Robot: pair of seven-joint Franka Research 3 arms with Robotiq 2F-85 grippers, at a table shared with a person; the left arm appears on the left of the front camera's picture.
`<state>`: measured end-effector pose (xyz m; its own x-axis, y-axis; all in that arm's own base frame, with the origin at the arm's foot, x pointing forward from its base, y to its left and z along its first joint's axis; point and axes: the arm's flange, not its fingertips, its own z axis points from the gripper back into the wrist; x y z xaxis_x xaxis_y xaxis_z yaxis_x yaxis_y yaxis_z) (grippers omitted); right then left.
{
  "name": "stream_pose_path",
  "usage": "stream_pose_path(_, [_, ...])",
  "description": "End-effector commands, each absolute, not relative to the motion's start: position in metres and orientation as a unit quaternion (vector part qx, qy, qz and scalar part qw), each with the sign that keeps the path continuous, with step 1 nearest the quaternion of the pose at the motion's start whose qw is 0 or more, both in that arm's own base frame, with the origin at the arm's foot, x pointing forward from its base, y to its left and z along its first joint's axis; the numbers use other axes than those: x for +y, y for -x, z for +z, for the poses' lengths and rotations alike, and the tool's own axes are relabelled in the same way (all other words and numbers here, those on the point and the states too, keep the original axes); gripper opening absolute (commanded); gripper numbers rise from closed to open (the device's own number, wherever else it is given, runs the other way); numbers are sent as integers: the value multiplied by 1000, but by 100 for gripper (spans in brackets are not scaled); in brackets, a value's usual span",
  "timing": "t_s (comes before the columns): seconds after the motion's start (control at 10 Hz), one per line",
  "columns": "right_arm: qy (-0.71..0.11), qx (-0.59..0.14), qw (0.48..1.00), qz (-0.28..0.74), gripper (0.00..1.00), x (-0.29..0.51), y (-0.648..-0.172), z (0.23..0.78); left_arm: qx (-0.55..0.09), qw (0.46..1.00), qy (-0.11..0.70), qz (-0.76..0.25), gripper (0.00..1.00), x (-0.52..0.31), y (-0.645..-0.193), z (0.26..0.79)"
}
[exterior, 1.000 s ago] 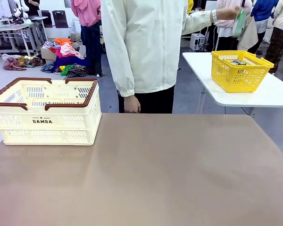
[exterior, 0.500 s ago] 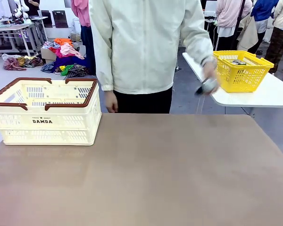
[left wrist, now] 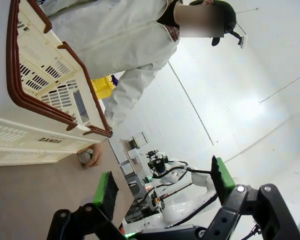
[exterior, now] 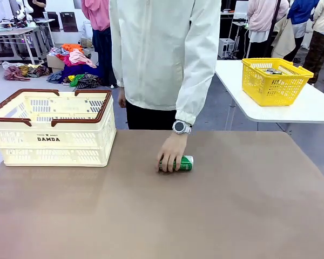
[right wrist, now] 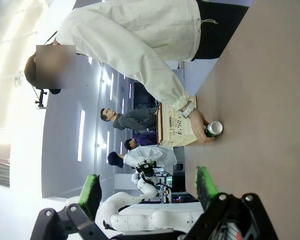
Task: Place the drinks into the Shopping basket.
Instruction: Pick up one drink and place it into the Shopping basket.
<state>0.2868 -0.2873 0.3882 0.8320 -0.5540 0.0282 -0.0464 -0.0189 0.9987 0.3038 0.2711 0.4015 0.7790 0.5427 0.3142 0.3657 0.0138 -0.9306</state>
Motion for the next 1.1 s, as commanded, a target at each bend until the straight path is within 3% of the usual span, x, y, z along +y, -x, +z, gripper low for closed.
stream_pose_path(0.0, [-692,-208,663,-195,100,-287,-284,392,-325,629,703,67,100,271,-301,401])
stream_pose_path(0.9, [-688,-218,666,-191,100,-287,-287,388,-325,629,703,67,100,271,-301,401])
stream_pose_path(1.0, [-673,-203,695,-151,100,-275,-295,402,-325,629,703,67,100,271,-301,401])
